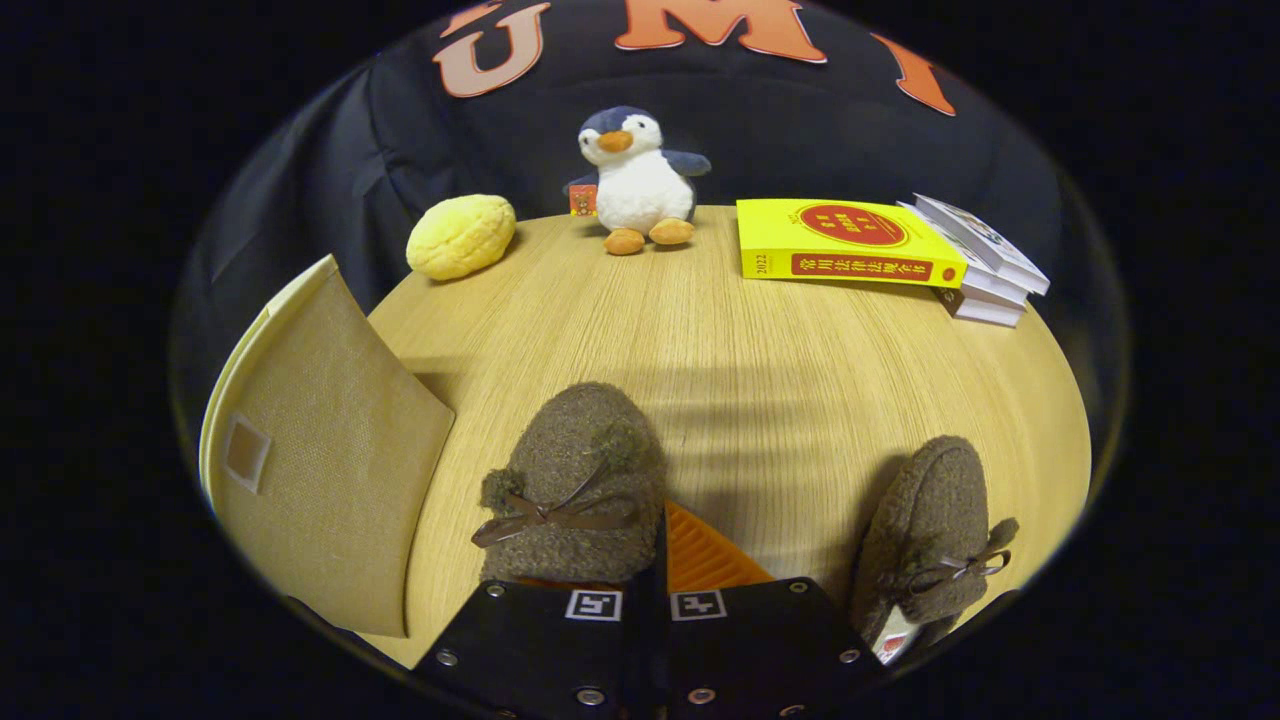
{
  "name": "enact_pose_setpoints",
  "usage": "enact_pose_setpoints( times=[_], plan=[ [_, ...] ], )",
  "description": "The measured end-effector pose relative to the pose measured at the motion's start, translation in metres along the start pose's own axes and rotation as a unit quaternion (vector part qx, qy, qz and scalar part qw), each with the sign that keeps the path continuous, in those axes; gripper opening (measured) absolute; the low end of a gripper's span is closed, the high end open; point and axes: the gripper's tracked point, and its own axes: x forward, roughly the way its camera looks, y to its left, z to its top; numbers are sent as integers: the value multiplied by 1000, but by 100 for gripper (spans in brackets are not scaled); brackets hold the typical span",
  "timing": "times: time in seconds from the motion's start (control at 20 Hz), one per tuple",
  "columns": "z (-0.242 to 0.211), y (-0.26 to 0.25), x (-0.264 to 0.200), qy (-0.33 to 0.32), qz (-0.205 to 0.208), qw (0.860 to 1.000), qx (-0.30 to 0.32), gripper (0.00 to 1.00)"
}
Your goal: Open the storage box then place both shoes into the box .Put the left shoe in first, then the right shoe, with the right side of both shoes facing outward in a uniform manner.
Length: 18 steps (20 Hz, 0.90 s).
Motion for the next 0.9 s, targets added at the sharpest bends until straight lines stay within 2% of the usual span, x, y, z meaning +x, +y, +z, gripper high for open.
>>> enact_pose_setpoints(
  times=[0.3,0.55,0.9],
  plan=[
    [49,28,-64,-42,12,999,27,3],
    [108,76,-124,-88,35,995,11,3],
    [136,172,-153,-75,84,994,-10,3]
  ],
)
